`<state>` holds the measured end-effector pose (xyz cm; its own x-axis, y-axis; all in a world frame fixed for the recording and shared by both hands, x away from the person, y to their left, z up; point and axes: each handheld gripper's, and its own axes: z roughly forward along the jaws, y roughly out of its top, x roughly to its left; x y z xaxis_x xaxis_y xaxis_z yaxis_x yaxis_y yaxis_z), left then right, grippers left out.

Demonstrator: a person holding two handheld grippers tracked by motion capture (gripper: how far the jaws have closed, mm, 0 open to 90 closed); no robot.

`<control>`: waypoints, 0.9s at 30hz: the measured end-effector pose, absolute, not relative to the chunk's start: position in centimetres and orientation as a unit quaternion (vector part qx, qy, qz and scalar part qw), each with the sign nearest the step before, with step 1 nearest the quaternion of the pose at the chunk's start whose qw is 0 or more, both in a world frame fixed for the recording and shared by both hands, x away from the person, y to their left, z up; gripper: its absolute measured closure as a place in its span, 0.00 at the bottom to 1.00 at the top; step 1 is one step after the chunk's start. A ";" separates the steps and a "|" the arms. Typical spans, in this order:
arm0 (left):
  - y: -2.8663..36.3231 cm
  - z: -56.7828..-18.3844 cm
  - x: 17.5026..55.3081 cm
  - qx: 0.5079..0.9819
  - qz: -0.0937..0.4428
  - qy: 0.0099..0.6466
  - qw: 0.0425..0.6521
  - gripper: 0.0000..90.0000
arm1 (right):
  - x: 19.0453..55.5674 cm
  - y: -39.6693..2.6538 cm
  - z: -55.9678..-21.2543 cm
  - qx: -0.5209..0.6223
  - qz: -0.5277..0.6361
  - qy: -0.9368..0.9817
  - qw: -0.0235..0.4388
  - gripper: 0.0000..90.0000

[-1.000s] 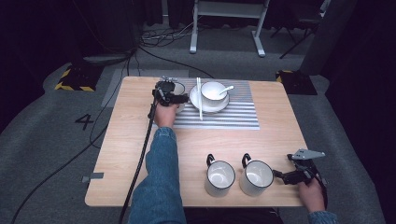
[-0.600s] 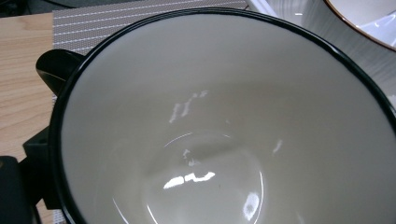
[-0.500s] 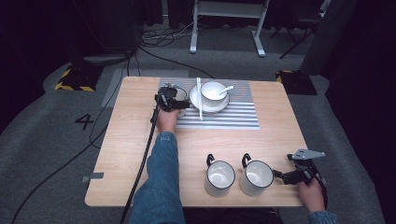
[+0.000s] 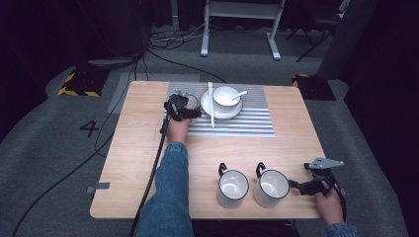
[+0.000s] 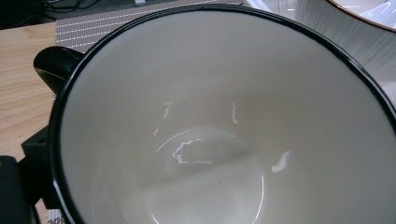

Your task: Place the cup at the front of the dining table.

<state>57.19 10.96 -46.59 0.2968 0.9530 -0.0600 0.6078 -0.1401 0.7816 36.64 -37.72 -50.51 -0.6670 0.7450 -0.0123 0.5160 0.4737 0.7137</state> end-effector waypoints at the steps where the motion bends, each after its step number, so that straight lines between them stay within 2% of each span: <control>1: 11.0 -46.6 57.2 0.717 0.240 0.544 0.364 0.03 | 36.6 -37.7 -50.5 0.374 0.351 0.843 0.164 0.00; 10: 11.5 -45.7 57.3 0.707 0.214 0.555 0.382 0.00 | 36.6 -37.7 -50.5 0.374 0.351 0.843 0.163 0.00; 12: 11.5 -45.4 57.2 0.715 0.212 0.555 0.369 0.00 | 36.6 -37.7 -50.5 0.374 0.351 0.843 0.163 0.00; 16: 11.3 -44.2 56.6 0.717 0.240 0.544 0.365 0.00 | 36.6 -37.7 -50.5 0.374 0.351 0.843 0.163 0.00; 23: 11.9 -41.5 55.2 0.697 0.246 0.535 0.409 0.00 | 36.8 -37.7 -50.5 0.370 0.351 0.845 0.162 0.00; 27: 12.4 -40.5 54.4 0.690 0.222 0.538 0.430 0.00 | 36.7 -37.7 -50.5 0.371 0.350 0.845 0.162 0.00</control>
